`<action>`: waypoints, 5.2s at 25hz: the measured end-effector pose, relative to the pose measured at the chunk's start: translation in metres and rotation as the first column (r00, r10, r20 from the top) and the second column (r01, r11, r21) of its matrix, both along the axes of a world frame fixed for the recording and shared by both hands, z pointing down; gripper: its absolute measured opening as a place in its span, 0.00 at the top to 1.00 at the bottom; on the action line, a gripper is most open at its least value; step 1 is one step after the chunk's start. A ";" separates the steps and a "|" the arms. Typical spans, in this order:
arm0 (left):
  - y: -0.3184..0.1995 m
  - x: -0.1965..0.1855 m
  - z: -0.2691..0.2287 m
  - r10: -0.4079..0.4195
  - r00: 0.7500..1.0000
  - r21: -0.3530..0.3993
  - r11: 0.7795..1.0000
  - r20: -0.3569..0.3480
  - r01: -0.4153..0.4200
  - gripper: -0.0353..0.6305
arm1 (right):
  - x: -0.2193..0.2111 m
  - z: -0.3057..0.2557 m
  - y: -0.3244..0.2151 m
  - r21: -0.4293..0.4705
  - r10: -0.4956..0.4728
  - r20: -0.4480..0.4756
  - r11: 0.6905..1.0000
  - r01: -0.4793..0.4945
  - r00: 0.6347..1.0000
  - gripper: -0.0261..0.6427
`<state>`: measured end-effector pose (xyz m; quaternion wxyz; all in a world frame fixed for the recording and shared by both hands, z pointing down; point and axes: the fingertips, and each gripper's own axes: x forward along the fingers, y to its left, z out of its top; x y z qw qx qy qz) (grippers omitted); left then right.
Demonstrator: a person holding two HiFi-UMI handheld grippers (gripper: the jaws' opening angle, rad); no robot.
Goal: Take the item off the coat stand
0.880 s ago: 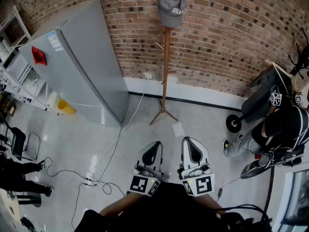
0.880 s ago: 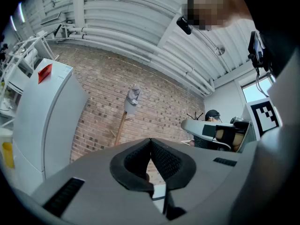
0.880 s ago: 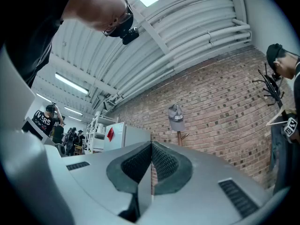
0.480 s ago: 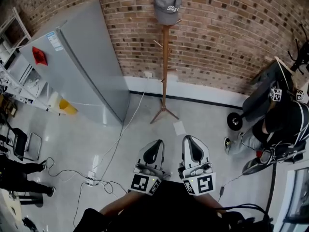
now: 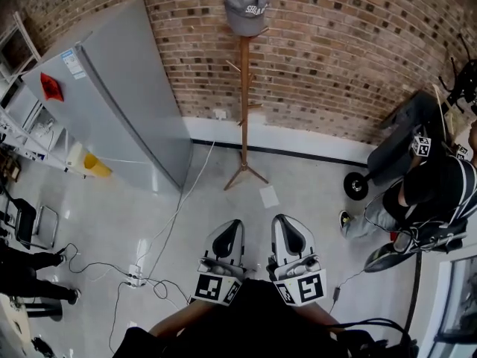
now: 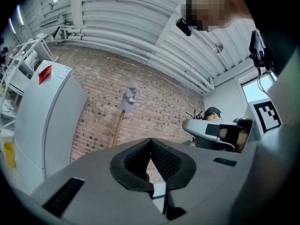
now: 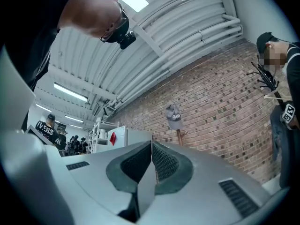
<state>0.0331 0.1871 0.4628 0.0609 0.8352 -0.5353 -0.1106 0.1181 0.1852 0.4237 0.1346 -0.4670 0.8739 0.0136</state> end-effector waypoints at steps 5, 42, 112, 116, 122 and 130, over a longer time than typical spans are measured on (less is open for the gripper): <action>-0.012 0.008 0.009 0.019 1.000 -0.003 1.000 0.007 -0.019 0.92 | 0.008 0.008 -0.012 -0.007 0.030 0.004 1.000 -0.030 1.000 0.93; -0.274 -0.061 -0.014 0.174 0.985 0.013 0.985 -0.016 -0.174 0.92 | -0.067 -0.016 -0.284 -0.019 0.183 -0.051 0.983 -0.184 0.982 0.93; -0.357 -0.057 -0.031 -0.001 1.000 0.021 1.000 0.012 0.001 0.92 | -0.053 -0.208 -0.474 0.143 -0.018 0.001 0.990 0.017 1.000 0.73; -0.357 -0.056 -0.032 -0.004 1.000 0.024 1.000 0.010 0.003 0.92 | -0.054 -0.206 -0.480 0.133 -0.001 0.018 0.991 -0.002 1.000 0.73; -0.356 -0.055 -0.031 -0.004 1.000 0.021 1.000 0.005 0.004 0.92 | -0.051 -0.212 -0.484 0.149 0.009 0.020 0.989 -0.012 1.000 0.76; -0.356 -0.054 -0.038 -0.001 1.000 0.045 0.999 -0.004 0.001 0.92 | -0.046 -0.216 -0.479 0.165 0.020 0.028 0.986 -0.025 0.999 0.84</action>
